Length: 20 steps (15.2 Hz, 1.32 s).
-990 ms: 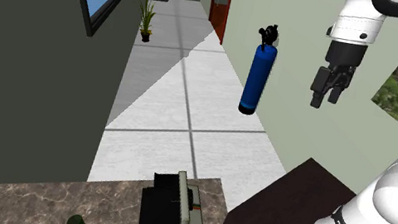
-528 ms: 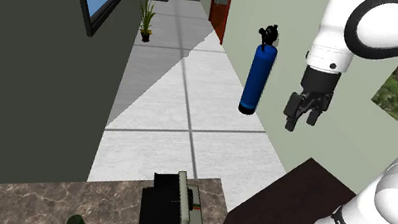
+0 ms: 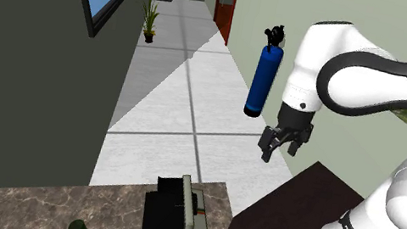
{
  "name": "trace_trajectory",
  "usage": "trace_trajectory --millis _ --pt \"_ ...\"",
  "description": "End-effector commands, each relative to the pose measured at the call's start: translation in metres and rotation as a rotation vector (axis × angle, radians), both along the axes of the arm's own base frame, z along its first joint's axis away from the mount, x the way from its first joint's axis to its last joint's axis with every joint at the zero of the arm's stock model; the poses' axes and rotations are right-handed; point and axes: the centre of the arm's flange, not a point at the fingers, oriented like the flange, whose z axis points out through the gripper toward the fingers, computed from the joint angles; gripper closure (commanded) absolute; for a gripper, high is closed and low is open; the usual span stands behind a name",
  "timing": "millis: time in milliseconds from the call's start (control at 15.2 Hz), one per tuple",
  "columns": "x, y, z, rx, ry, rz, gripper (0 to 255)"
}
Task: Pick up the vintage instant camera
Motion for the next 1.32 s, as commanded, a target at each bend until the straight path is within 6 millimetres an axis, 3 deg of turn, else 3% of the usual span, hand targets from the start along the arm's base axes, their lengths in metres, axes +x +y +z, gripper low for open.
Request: trace_trajectory --millis 0,1254 --pt "0.000 0.019 -0.018 -0.007 -0.008 -0.025 0" --pt "0.036 0.192 -0.200 -0.081 -0.068 -0.235 0"
